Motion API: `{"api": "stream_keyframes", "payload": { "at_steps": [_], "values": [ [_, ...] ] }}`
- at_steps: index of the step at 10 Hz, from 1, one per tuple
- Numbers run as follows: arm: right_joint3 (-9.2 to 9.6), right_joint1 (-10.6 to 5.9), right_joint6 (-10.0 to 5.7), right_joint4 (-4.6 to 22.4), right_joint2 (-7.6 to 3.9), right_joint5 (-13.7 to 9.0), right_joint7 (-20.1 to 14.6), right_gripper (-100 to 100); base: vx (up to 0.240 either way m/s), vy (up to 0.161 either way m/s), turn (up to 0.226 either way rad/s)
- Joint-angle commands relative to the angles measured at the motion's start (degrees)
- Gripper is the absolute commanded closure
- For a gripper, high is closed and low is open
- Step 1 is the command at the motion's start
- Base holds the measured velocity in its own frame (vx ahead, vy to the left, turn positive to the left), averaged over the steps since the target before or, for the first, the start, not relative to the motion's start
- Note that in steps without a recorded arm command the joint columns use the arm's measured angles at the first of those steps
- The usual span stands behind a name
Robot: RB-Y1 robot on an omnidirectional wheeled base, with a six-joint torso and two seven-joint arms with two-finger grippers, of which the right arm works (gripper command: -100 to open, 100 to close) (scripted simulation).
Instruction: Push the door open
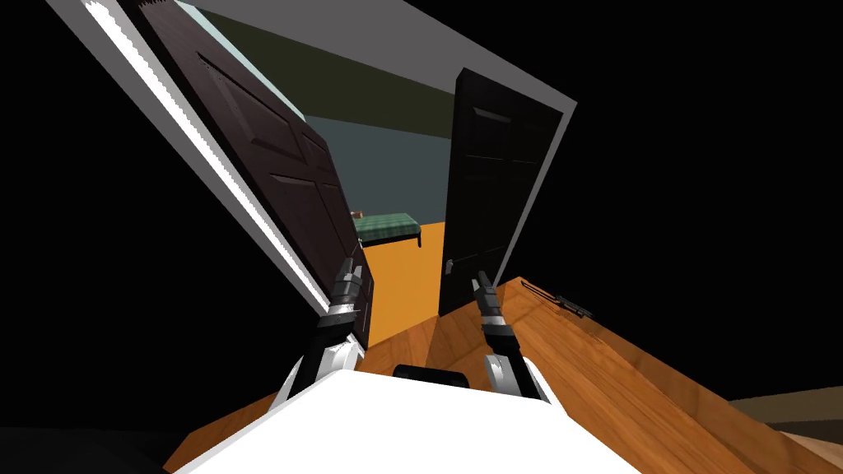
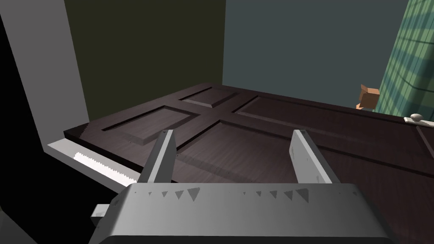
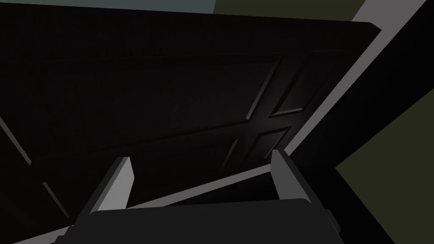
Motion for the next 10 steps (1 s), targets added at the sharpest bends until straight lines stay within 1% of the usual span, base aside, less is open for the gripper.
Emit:
{"api": "stream_keyframes", "payload": {
  "at_steps": [1,3,4,7,8,10],
  "values": [
    [0.73,-0.34,-0.52,2.62,-0.27,-0.04,-0.09,-100,0.100,-0.076,0.122],
    [1.46,-1.31,-1.60,6.56,-0.47,-0.12,-0.19,-100,0.085,-0.101,0.090],
    [1.46,-1.31,-1.60,6.69,-0.47,-0.12,-0.19,-100,0.061,-0.069,0.027],
    [2.56,-2.75,-3.21,12.32,-0.65,-0.24,-0.34,-100,0.064,-0.068,0.082],
    [2.56,-2.75,-3.21,12.79,-0.65,-0.24,-0.34,-100,0.060,-0.058,0.034],
    [3.27,-3.70,-4.27,16.54,-0.71,-0.31,-0.44,-100,0.040,-0.062,0.073]
  ]
}}
